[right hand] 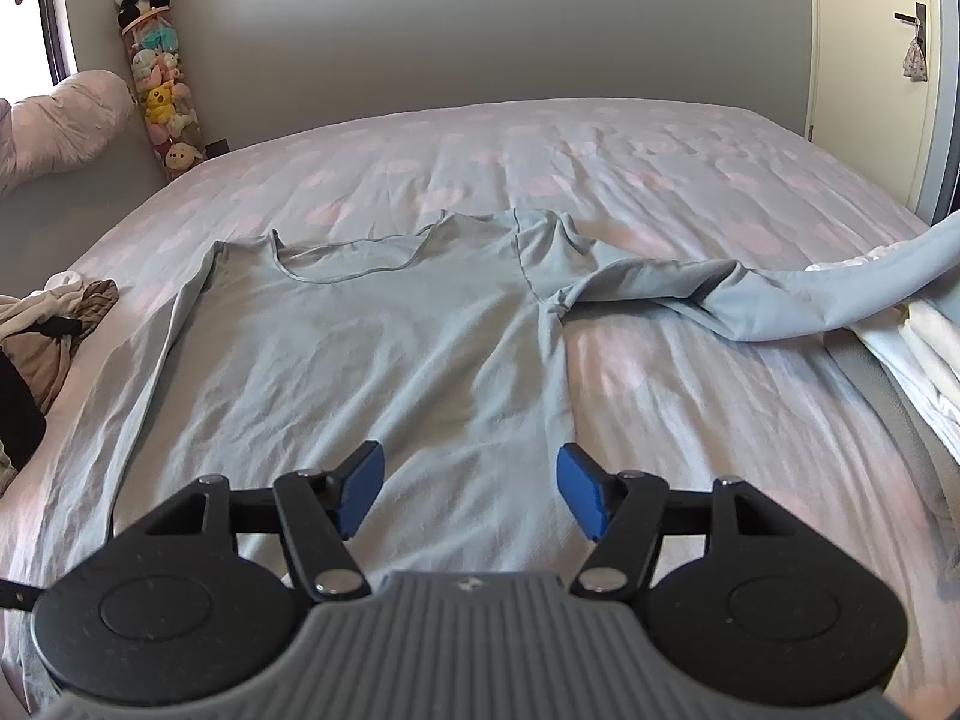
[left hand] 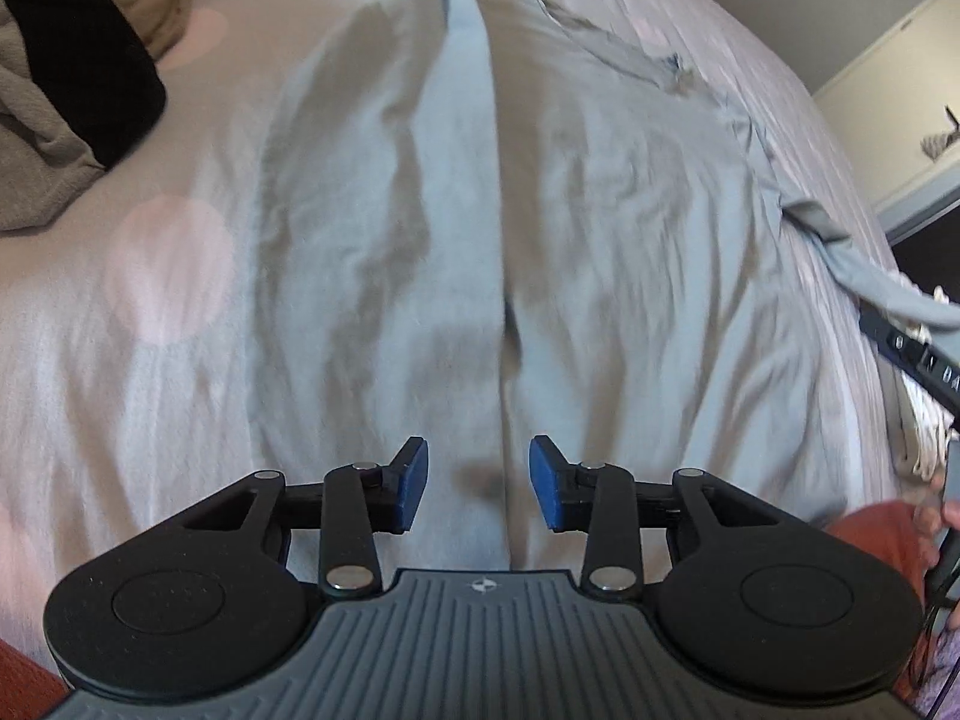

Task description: Fold clothes

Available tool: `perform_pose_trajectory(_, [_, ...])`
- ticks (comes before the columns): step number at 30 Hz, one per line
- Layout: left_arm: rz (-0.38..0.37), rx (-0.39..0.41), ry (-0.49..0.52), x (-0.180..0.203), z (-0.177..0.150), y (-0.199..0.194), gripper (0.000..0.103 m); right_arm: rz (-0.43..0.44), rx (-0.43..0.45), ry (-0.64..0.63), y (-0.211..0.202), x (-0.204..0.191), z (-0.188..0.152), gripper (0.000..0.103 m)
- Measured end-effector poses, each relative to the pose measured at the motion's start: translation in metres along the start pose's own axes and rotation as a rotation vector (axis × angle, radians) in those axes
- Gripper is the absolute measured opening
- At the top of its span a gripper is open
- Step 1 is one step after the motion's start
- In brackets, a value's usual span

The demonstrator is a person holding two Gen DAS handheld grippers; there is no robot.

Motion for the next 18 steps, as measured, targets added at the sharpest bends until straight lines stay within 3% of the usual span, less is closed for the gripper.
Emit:
perform_pose_trajectory(3, [0.033,-0.074,0.07,0.013,-0.013,0.009,0.044,0.002,-0.001,0.008,0.0,0.001,0.0,0.067])
perform_pose_trajectory(5, [0.056,-0.108,0.109,0.016,-0.022,0.014,0.044,0.002,-0.003,0.009,0.001,0.002,-0.001,0.067])
perform_pose_trajectory(12, [0.099,-0.114,0.203,0.026,-0.03,0.016,0.048,0.001,-0.015,0.002,0.003,0.001,-0.001,0.067])
perform_pose_trajectory(18, [0.111,-0.098,0.137,0.014,-0.026,0.016,0.023,0.006,-0.016,-0.003,0.003,0.001,-0.001,0.068])
Point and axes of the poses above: each gripper's, at about its wrist camera, not at the fingertips, and y roughly the way its jaws point, x to its right, z to its top, the point moved 5 cm from there along y, roughly the way its jaws point, and after that the axes turned 11 degrees about z, right-handed, at the moved point
